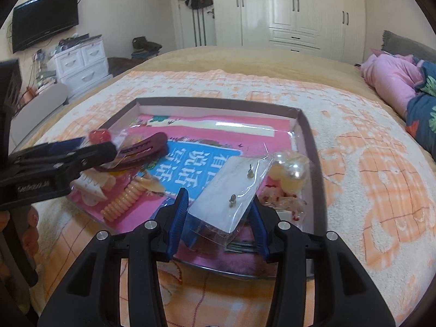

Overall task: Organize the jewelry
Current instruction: 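Carry the red earring packet into the box with the left tool while the right carries the stud card, then open both tools to release both earring packets into the box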

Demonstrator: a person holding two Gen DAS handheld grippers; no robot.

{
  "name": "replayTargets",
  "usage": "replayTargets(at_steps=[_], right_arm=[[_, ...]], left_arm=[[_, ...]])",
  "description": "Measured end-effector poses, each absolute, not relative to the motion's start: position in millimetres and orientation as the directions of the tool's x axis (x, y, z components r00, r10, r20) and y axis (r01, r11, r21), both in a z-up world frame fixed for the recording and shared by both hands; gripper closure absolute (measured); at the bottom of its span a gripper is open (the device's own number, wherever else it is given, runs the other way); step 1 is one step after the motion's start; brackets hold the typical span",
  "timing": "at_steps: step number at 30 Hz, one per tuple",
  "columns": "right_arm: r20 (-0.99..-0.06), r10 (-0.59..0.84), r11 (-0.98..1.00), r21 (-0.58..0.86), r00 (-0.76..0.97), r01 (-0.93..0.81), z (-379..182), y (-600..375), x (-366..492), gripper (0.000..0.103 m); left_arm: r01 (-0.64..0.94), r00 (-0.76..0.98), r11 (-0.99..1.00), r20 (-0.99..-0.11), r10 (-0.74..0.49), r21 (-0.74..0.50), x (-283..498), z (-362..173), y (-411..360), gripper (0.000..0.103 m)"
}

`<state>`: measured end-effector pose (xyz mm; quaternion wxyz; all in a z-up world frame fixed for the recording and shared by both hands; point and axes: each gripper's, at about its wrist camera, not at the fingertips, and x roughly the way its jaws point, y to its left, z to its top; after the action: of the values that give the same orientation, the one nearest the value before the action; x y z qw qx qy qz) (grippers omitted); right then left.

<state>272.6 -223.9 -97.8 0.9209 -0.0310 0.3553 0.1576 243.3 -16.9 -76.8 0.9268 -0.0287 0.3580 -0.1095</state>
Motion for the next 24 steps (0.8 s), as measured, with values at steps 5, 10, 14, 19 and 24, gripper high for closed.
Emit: replayTargets(at_steps=[5, 10, 14, 19, 24], right_arm=[[-0.655, 0.275, 0.944, 0.046, 0.704, -0.326, -96.4, -220.0, 268.2, 0.048], [-0.645, 0.267, 0.946, 0.035, 0.716, -0.322, -93.6, -221.2, 259.9, 0.044], [-0.626, 0.259, 0.951, 0.031, 0.736, -0.308, -89.7, -226.8, 249.6, 0.037], [-0.605, 0.248, 0.958, 0.038, 0.756, -0.284, -84.5, -236.2, 236.9, 0.028], [-0.590, 0.234, 0.963, 0.031, 0.773, -0.267, -80.3, -241.8, 225.3, 0.020]], left_arm=[[0.186, 0.712, 0.974, -0.664, -0.227, -0.132, 244.2, -80.4, -17.8, 0.031], [0.186, 0.712, 0.973, -0.663, -0.231, -0.138, 242.8, -79.4, -17.3, 0.029], [0.183, 0.716, 0.973, -0.660, -0.228, -0.138, 239.1, -76.6, -16.4, 0.025], [0.182, 0.722, 0.973, -0.652, -0.231, -0.144, 230.5, -71.6, -14.6, 0.021], [0.181, 0.736, 0.974, -0.638, -0.228, -0.139, 217.5, -63.8, -13.6, 0.014]])
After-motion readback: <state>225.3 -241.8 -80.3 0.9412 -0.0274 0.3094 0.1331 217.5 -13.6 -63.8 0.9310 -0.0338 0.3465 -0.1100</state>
